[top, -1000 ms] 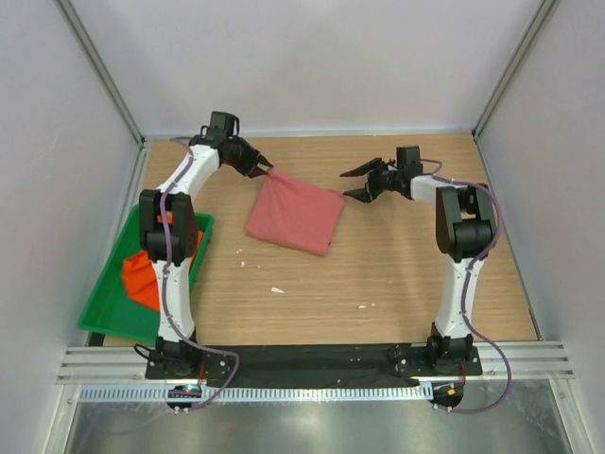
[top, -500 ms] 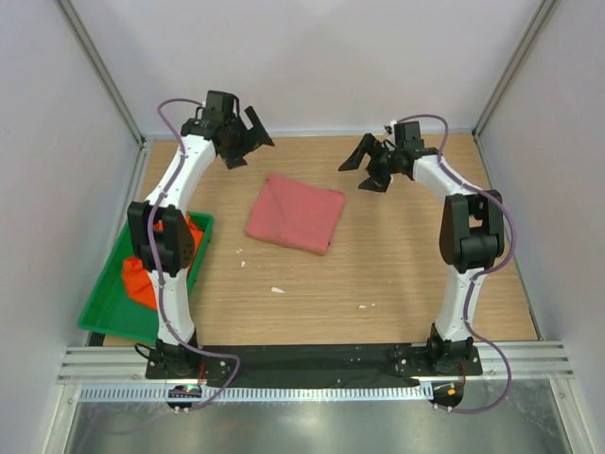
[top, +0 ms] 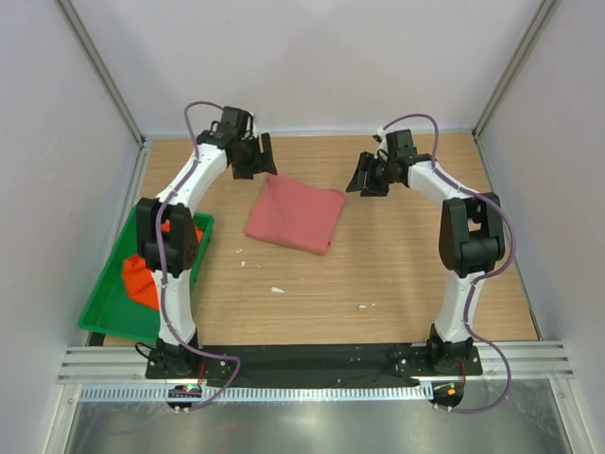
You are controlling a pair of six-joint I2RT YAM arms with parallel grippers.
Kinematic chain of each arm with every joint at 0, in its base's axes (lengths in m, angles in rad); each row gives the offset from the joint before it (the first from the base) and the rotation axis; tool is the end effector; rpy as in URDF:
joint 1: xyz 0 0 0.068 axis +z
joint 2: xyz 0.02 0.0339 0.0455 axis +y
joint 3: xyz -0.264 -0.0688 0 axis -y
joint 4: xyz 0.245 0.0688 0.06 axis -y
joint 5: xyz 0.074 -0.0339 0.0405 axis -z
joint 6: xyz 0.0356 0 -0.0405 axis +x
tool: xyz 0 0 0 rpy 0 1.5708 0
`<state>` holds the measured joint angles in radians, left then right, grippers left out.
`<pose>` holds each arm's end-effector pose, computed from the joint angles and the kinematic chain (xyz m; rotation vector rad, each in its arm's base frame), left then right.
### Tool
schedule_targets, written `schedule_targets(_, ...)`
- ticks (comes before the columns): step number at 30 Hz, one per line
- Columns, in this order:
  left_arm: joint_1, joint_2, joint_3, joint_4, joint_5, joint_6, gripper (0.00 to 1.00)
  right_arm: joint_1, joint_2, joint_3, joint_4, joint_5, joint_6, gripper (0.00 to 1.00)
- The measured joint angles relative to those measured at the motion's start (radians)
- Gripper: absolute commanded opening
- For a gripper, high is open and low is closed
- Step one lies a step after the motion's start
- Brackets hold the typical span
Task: Fold and stack the t-shirts
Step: Fold the tshirt
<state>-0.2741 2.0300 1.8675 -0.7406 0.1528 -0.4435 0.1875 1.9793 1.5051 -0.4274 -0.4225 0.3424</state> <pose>0.4376 -0.1287 0.2840 -0.1468 2.5217 -0.4885 0.4259 0.0957 0.2138 0.0076 2.5111 0.7463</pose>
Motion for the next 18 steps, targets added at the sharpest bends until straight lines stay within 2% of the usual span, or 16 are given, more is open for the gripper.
schedule_targets(7,0.023,0.226,0.194,-0.012,0.058,0.085,0.75,0.0,0.058,-0.002,0.044,-0.011,0.0,0.57)
schedule_targets(11,0.043,0.227,0.146,-0.014,0.088,0.097,0.86,0.001,0.118,0.014,0.049,-0.023,0.0,0.57)
schedule_targets(18,0.082,0.202,0.034,-0.016,0.172,0.109,0.88,0.016,0.186,0.062,0.065,-0.043,0.002,0.55)
